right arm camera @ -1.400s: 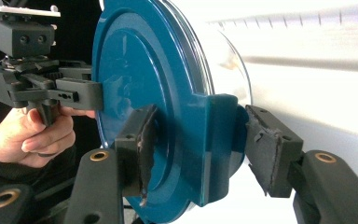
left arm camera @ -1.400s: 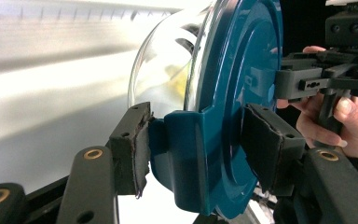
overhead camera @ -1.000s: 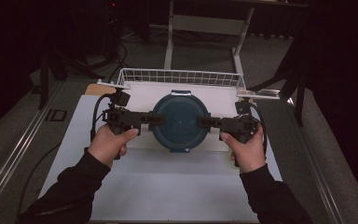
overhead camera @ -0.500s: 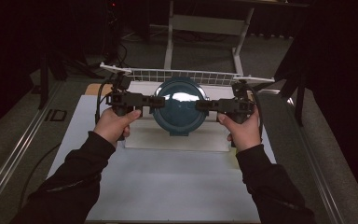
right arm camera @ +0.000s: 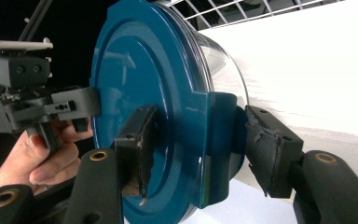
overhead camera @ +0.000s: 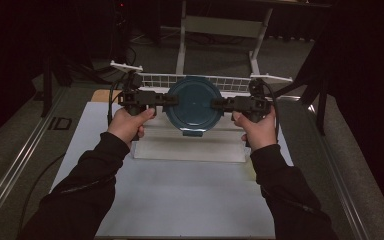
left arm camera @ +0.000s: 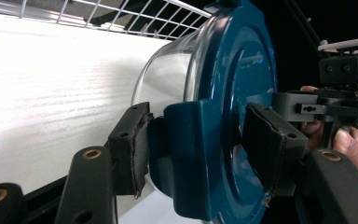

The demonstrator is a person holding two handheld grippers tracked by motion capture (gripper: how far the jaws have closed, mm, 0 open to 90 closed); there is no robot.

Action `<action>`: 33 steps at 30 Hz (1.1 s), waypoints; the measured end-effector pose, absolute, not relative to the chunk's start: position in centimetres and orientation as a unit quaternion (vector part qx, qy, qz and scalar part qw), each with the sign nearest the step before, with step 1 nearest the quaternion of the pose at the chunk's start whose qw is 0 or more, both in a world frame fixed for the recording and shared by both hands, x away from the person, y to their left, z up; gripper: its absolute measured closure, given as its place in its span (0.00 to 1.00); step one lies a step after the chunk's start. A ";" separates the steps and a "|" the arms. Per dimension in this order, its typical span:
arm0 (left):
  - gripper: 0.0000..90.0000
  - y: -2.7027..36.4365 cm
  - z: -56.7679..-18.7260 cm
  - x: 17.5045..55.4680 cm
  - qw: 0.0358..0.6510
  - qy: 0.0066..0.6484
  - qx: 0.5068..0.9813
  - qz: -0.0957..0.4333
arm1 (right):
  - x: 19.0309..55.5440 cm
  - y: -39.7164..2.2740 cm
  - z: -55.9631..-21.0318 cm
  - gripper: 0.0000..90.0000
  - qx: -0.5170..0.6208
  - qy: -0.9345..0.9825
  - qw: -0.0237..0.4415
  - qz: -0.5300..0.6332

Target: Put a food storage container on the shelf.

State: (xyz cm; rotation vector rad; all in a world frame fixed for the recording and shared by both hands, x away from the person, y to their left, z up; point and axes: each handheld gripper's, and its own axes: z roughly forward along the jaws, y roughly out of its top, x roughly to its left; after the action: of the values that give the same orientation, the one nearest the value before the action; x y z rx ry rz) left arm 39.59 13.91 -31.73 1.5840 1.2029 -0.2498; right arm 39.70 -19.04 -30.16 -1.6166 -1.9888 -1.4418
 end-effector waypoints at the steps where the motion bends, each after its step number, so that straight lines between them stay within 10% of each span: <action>1: 0.49 13.9 -31.9 39.7 0.541 0.505 0.664 -0.106 | 40.0 -19.1 -30.2 0.50 -0.550 -0.671 0.104 -0.486; 19: 0.39 13.5 -33.3 41.1 0.541 0.518 0.654 -0.109 | 42.9 -19.3 -31.4 0.48 -0.591 -0.642 0.137 -0.469; 33: 0.41 15.4 -31.4 38.9 0.557 0.505 0.659 -0.022 | 40.0 -18.8 -27.9 0.44 -0.546 -0.705 -0.033 -0.451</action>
State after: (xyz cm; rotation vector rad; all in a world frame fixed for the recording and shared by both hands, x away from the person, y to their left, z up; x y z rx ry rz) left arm 38.89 15.39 -31.38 1.5543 1.1930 -0.0526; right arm 40.04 -18.82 -27.90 -1.7526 -2.2633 -1.4469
